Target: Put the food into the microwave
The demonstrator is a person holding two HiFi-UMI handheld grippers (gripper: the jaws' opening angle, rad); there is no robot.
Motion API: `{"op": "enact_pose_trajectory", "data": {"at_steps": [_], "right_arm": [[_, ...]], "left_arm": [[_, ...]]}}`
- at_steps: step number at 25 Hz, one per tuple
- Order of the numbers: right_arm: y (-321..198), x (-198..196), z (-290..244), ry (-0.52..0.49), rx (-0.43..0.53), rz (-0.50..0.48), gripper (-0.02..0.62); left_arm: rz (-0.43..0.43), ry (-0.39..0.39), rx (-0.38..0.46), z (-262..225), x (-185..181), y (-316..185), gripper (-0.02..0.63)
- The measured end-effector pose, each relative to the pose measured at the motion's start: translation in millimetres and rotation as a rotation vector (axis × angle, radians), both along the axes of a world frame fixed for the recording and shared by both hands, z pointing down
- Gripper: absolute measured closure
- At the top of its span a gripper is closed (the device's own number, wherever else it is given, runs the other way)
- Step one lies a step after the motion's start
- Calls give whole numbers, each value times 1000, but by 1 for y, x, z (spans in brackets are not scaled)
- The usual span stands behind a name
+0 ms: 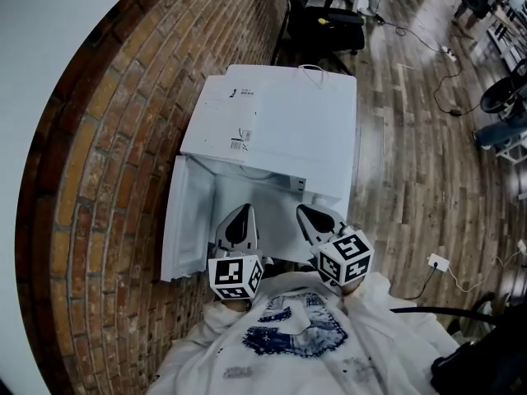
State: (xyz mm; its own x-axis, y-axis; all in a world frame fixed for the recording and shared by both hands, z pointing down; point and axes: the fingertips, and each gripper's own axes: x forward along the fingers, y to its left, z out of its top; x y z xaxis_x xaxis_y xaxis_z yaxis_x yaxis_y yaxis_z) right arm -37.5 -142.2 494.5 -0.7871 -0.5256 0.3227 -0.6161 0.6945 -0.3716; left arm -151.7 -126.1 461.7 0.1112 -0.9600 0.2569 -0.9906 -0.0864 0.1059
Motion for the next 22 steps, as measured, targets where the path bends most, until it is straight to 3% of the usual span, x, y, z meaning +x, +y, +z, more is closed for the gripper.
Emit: {"op": "enact_pose_trajectory", "data": {"at_steps": [22], "right_arm": [[5, 1, 4, 2, -10, -12, 581]], "left_arm": [[-6, -30, -1, 3, 1, 7, 600]]}}
